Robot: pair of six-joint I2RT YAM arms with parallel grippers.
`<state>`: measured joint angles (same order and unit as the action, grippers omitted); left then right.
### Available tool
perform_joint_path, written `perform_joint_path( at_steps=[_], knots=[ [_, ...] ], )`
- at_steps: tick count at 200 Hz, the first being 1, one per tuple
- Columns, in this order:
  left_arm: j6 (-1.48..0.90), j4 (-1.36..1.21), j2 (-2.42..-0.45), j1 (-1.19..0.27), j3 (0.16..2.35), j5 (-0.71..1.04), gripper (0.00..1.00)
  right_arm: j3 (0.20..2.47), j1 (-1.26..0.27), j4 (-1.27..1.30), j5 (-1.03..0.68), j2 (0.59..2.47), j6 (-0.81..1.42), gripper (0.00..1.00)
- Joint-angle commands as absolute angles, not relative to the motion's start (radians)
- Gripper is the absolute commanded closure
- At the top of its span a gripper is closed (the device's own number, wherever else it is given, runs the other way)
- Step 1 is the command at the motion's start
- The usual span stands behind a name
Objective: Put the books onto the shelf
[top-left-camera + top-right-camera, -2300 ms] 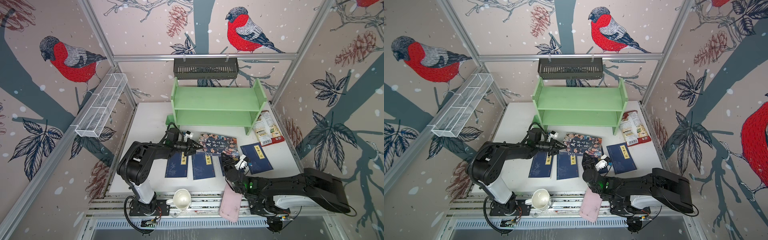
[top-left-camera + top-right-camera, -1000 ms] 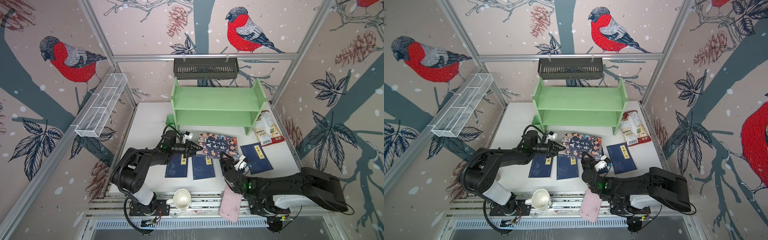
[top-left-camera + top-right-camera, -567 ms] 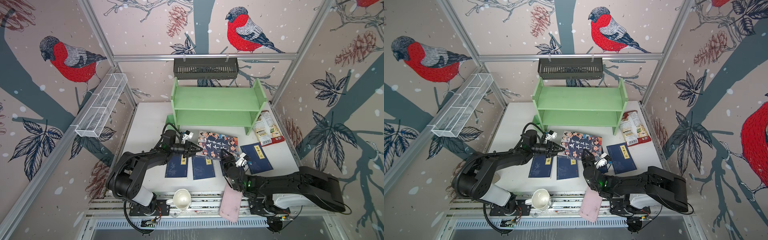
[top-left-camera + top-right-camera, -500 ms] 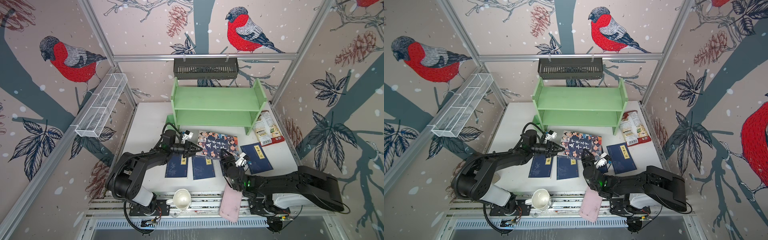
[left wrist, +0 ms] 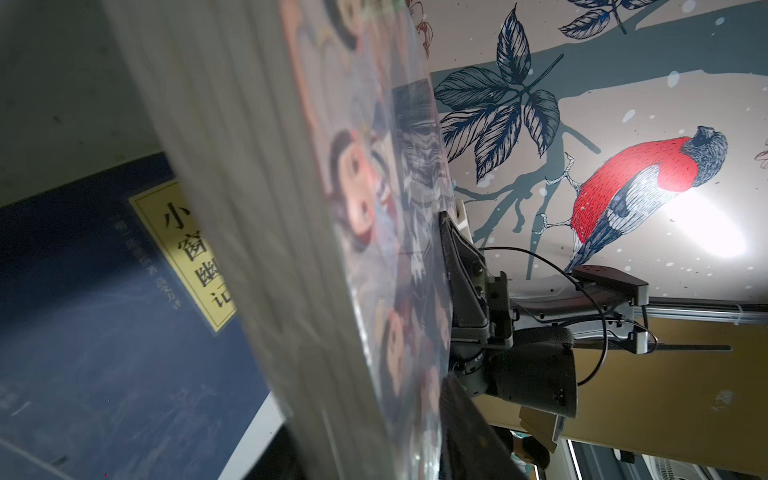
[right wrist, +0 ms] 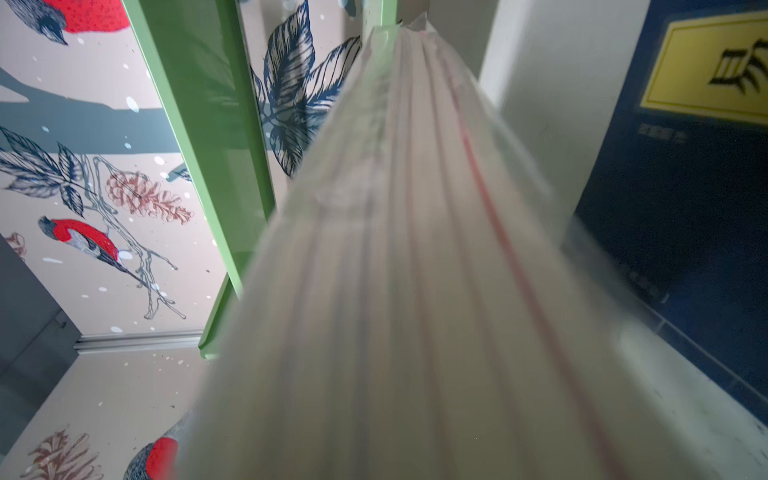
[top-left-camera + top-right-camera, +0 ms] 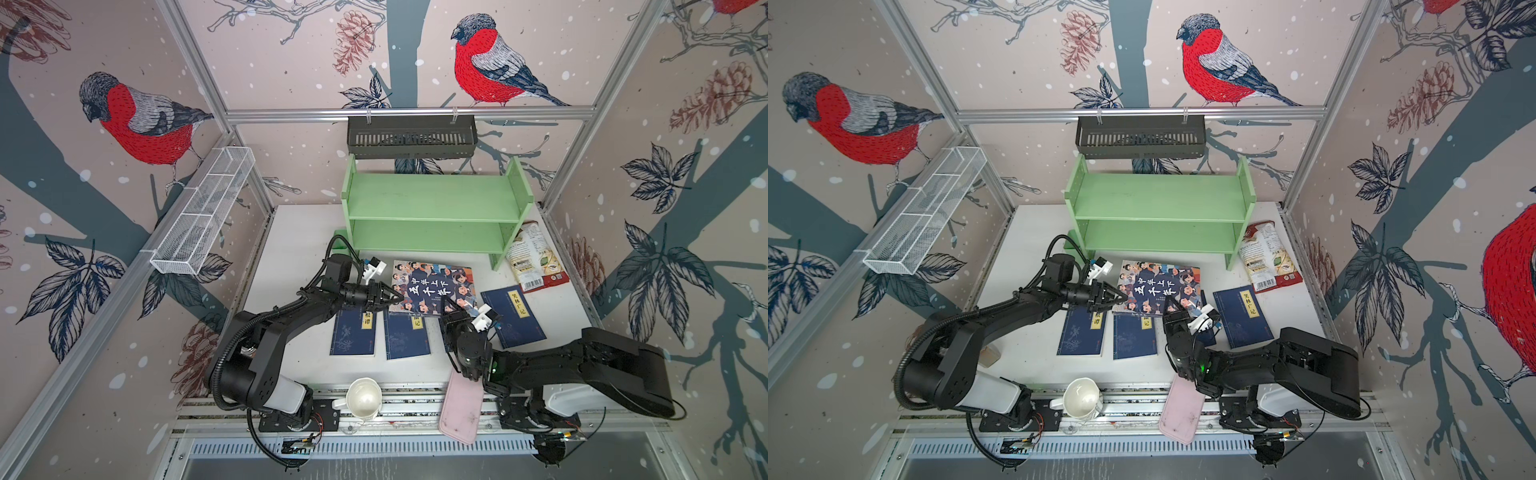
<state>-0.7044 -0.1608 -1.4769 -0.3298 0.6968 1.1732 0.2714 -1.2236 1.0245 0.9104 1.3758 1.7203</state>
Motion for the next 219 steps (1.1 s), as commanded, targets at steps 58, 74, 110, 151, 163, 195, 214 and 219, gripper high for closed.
perform_joint_path(
  at_steps=[58,74,110,151,163,195,214,219],
  knots=[
    [-0.261,0.29,-1.385,-0.206,0.791,1.059,0.46,0.312,-1.227,1.062,0.854,1.35,1.621,0.93],
    [-0.192,0.382,-1.359,-0.201,0.82,1.018,0.46,0.33,-1.225,1.059,0.854,1.352,1.608,0.93],
    [-0.098,0.539,-1.308,-0.157,0.909,0.992,0.48,0.368,-1.21,1.071,0.839,1.358,1.574,0.93],
    [-0.03,0.69,-1.267,-0.138,1.057,0.857,0.49,0.423,-1.179,1.076,0.811,1.382,1.552,0.94],
    [0.001,0.719,-1.253,-0.138,1.095,0.805,0.49,0.447,-1.165,1.088,0.79,1.401,1.538,0.94],
    [0.027,0.753,-1.211,-0.138,1.176,0.637,0.49,0.509,-1.12,1.144,0.726,1.469,1.518,0.94],
    [-0.016,0.761,-1.181,-0.133,1.2,0.524,0.49,0.543,-1.096,1.193,0.687,1.516,1.516,0.94],
    [-0.025,0.762,-1.174,-0.131,1.204,0.505,0.49,0.55,-1.091,1.212,0.68,1.53,1.512,0.94]
  ],
)
